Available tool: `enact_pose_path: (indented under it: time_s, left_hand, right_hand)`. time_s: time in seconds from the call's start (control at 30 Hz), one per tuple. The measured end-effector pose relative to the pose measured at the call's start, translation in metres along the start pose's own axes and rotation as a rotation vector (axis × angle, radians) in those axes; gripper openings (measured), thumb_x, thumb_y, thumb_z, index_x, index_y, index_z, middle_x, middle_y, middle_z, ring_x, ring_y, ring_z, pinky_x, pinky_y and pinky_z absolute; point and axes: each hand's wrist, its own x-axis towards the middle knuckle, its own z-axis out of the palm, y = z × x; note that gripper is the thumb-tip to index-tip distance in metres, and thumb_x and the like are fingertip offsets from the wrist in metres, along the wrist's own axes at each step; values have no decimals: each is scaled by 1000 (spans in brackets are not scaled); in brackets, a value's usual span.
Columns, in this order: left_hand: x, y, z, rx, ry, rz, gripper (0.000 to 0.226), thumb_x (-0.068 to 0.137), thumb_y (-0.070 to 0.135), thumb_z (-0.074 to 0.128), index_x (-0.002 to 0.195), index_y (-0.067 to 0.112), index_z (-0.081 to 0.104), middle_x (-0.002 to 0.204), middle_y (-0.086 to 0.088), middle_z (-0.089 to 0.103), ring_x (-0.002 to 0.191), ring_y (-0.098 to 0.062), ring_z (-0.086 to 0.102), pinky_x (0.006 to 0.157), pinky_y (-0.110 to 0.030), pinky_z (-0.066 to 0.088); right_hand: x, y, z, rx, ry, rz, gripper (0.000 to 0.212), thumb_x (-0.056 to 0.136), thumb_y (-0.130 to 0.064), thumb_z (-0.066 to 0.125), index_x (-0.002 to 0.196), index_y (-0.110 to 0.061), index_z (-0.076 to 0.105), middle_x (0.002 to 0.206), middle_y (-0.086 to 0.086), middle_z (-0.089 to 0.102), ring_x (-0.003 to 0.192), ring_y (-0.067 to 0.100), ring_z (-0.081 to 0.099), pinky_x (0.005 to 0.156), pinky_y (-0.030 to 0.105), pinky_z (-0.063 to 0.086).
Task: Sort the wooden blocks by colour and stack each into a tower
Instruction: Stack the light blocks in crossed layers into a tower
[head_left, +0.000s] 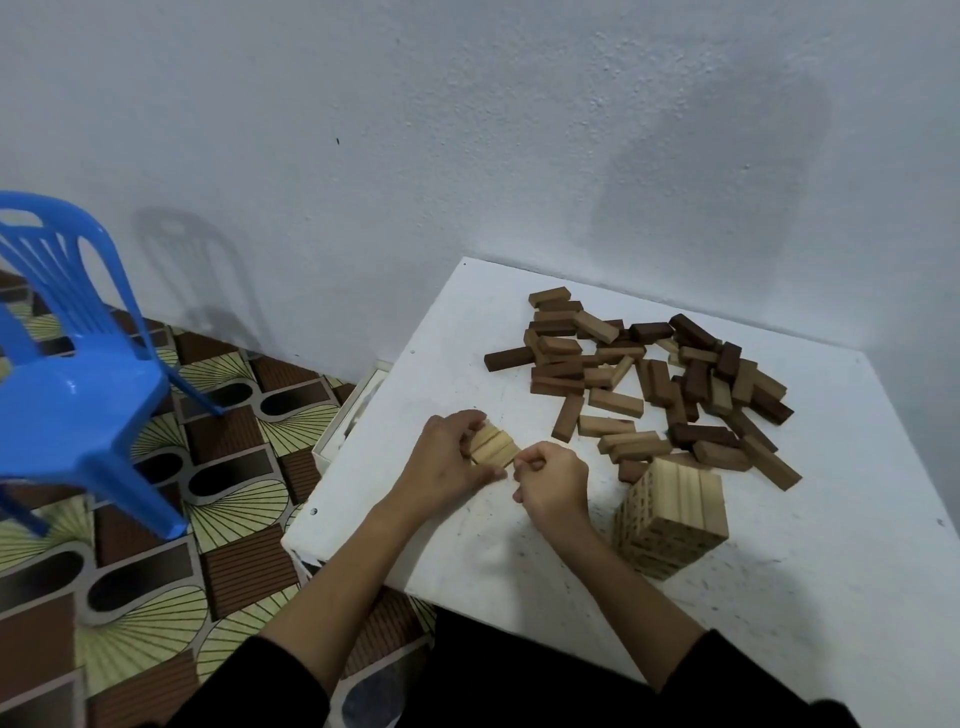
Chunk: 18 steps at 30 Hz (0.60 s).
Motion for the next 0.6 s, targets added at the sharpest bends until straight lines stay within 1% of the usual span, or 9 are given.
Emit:
enact_pose_path:
  time_s: [0.07,0.1,0.2,0.27,0.33,0.4,0.47,0.5,0.6]
  left_hand:
    - [-1,-1,1,72,-73,33,83,64,29,86,135,23,45,113,10,49,110,-12,40,90,-26,40]
    - [0,-2,2,109,-75,50,86,65,30,86,138,24,41,118,10,49,113,-12,37,94,-31,38]
    - [1,-6,4,99,-49,86,80,71,24,80,140,27,39,122,12,51,115,-12,37,96,-33,36]
    - [3,-9,3,34,-85,104,77,72,17,75,139,31,39,118,17,52,112,-7,37,96,-30,37]
    - [6,-11,-1,4,-145,118,78,72,12,73,138,34,39,119,18,55,110,-1,38,94,-20,36]
    - [9,-12,-6,19,-181,139,80,72,12,74,140,34,37,124,17,56,111,2,39,94,-13,34]
    - [10,-15,-8,50,-147,164,84,72,18,78,143,28,35,129,16,50,115,1,36,99,-16,32]
    - [9,-17,-9,60,-123,168,86,71,22,81,144,25,34,130,15,47,116,1,34,99,-14,28]
    - [7,-22,-6,62,-72,189,86,71,26,83,143,24,36,128,9,52,107,10,33,89,3,21]
  right_hand:
    - [1,2,1,-26,3,-19,15,87,2,54,87,-3,68,81,9,66,74,26,64,69,34,55]
    - [2,2,2,-45,9,-25,15,87,3,53,87,-4,67,81,7,63,77,23,62,69,31,52]
    - [0,3,3,-57,58,-77,14,87,3,50,87,-3,63,84,3,57,81,18,54,68,22,41]
    - [-1,4,3,-12,112,-131,14,88,4,49,88,-3,61,87,3,57,83,18,53,68,21,37]
    - [-2,7,4,22,172,-212,14,87,6,48,90,-3,59,89,2,55,84,17,52,68,20,38]
    - [-1,15,6,37,231,-317,15,86,9,48,91,-2,58,89,3,54,86,20,53,72,30,46]
    - [-2,22,7,49,239,-370,18,85,9,48,96,-2,57,93,3,52,91,23,52,77,38,49]
    - [-2,24,8,44,225,-380,20,85,7,49,100,-2,57,97,3,51,95,24,51,81,39,49]
    - [-6,26,9,-100,211,-435,27,81,-8,54,106,-2,59,104,8,57,100,26,50,84,43,48]
